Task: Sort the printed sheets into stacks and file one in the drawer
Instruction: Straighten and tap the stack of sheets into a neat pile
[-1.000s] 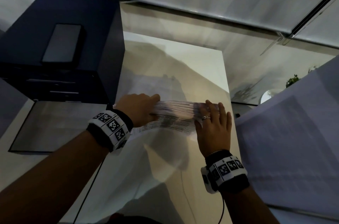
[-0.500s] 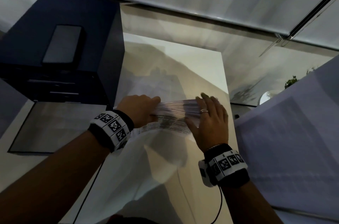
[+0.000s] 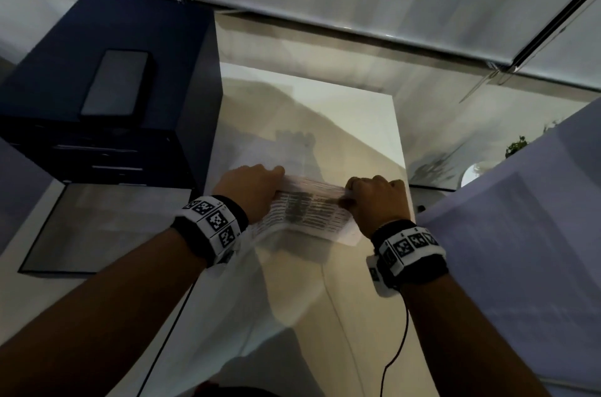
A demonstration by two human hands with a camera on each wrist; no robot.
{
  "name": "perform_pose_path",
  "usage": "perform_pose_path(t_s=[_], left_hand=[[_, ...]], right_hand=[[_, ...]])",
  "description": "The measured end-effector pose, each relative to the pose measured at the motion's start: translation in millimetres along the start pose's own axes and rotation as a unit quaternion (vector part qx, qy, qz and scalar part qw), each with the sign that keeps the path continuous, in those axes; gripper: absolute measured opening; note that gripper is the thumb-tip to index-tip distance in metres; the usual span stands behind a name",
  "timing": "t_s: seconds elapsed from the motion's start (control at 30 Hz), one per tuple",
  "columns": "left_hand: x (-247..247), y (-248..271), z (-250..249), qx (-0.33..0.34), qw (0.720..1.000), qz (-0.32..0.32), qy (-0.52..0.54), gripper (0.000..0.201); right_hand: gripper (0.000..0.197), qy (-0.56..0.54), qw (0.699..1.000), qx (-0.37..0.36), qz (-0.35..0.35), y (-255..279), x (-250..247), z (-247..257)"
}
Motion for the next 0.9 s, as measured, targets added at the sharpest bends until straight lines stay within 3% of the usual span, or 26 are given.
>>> perform_pose_path(t_s=[0.17, 0.23, 0.33, 0.43, 0.53, 0.6, 0.73, 0.83, 0.9], left_hand=[[-13, 10, 5, -0.062, 0.997, -0.038, 0.026, 0.023], [-1, 12, 1, -0.052, 0.998, -0.003, 0.025, 0.03], [11, 14, -3, -0.027, 0.999, 0.018, 0.002, 0.025], [4, 15, -7, -0.002, 1.0, 0.009, -0.017, 0.018], [-5, 16, -9, 0.006, 0.999, -0.009, -0.045, 0.019], [-1, 17, -11, 0.002, 0.999, 0.006, -0.04, 0.024], [4, 15, -12, -0.007, 1.0, 0.023, -0.01, 0.038], [4, 13, -13, -0.002, 1.0, 0.027, -0.003, 0.05], [3, 11, -16, 0.0, 1.0, 0.018, 0.002, 0.049]], right_hand=[[0.019, -0.075, 0.996, 0.007, -0.05, 7, -16, 10], [0.023, -0.061, 0.998, 0.004, -0.025, 10, -5, 16], [0.025, -0.042, 0.999, 0.015, 0.025, 13, 18, 18], [0.013, -0.024, 0.999, 0.018, 0.018, 13, 14, 16], [0.016, -0.043, 0.999, 0.023, -0.006, 13, 5, 12], [0.026, -0.048, 0.998, 0.026, -0.013, 16, 7, 11], [0.078, -0.033, 0.997, 0.006, -0.063, 32, 16, 28], [0.084, -0.031, 0.995, -0.034, -0.084, 40, 27, 49], [0.083, -0.043, 0.995, -0.018, -0.087, 41, 29, 47]])
Point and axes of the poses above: each hand's wrist, its own y-axis away from the middle knuckle, its own x-axis out of the palm, z = x × y, the point moved 7 cm from there along -y, towards the middle knuckle, and after that the axes turned 10 degrees about -y, right-handed, at the moved point
